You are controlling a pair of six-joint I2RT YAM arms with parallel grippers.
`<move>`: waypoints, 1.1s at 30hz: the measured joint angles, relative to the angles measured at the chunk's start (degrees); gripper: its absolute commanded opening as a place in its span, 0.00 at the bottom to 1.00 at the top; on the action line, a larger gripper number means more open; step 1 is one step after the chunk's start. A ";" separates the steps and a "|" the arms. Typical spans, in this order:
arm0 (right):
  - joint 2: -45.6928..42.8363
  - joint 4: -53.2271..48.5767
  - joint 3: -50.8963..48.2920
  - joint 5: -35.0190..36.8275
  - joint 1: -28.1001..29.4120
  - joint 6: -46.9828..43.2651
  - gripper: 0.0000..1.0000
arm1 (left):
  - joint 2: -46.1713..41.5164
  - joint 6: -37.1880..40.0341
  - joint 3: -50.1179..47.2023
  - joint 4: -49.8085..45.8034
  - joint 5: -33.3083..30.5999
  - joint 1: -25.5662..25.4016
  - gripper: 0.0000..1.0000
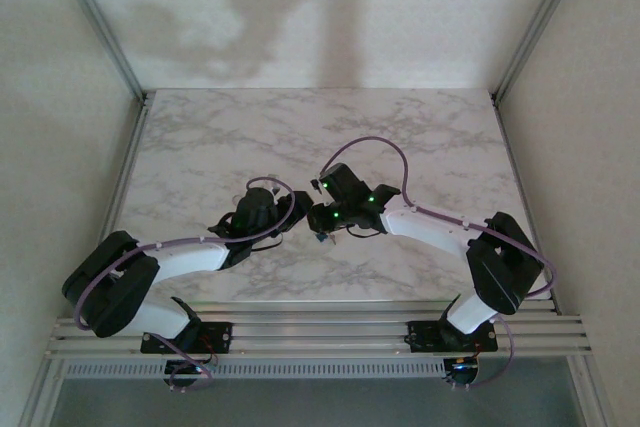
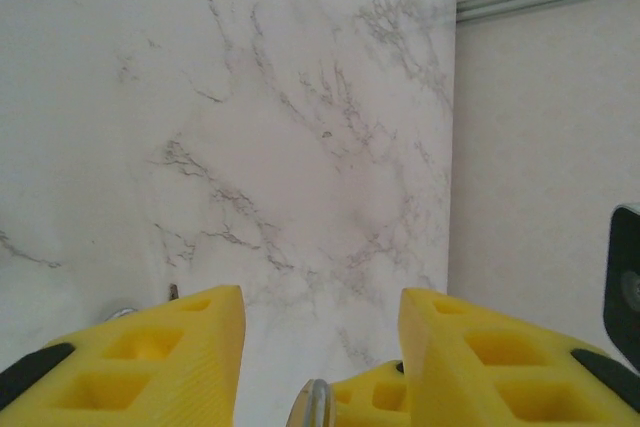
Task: Lock with the key
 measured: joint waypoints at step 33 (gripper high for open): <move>0.00 0.07 -0.22 -0.92 0.44 -0.42 0.15 | 0.74 -0.15 0.00 0.07 0.00 0.37 0.15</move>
